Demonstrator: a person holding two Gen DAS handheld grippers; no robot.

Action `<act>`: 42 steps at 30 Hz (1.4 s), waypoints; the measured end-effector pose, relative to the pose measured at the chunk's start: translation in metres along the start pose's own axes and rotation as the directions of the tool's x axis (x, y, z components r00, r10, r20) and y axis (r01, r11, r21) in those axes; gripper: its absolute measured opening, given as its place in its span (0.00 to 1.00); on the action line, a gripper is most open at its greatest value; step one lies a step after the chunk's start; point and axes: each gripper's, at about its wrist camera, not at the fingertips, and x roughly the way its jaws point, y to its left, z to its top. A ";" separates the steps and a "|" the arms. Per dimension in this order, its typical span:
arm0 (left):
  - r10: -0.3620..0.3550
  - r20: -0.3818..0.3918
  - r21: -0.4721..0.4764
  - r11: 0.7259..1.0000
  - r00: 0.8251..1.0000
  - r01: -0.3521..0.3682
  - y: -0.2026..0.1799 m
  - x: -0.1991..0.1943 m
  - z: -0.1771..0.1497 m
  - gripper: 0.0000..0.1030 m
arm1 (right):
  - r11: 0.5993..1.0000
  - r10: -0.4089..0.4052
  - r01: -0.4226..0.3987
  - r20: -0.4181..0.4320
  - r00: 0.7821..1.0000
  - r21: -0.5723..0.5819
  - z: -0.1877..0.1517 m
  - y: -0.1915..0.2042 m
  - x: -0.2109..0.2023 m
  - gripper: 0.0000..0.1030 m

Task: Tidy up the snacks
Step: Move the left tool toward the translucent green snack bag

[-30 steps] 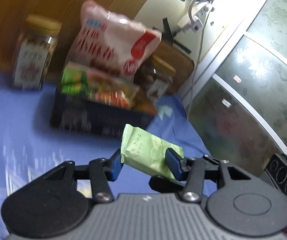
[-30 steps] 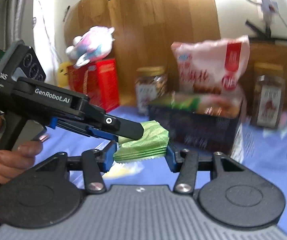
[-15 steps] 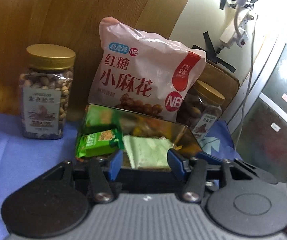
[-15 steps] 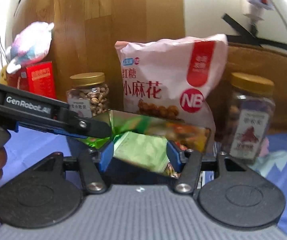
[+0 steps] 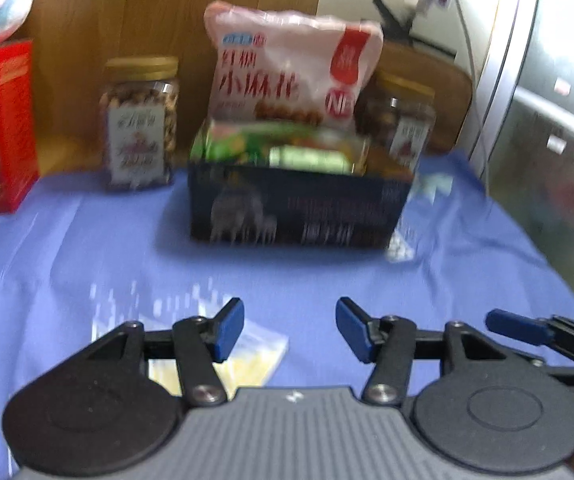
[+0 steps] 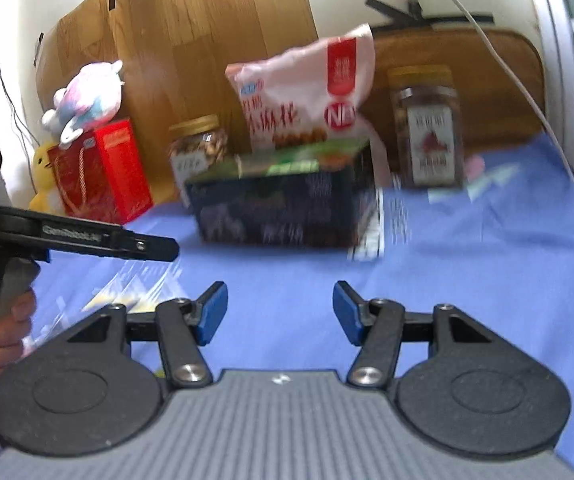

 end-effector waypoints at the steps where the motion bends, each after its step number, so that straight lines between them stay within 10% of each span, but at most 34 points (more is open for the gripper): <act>1: 0.009 -0.011 -0.001 1.000 1.000 -0.009 -0.002 -0.001 -0.006 0.51 | 1.000 0.001 -0.001 -0.002 1.000 0.011 -0.005 0.004 -0.004 0.59; 42: 0.147 -0.033 0.004 0.989 0.989 -0.147 -0.002 -0.024 -0.055 0.62 | 0.987 -0.019 0.030 -0.070 0.997 0.158 -0.037 0.021 -0.020 0.59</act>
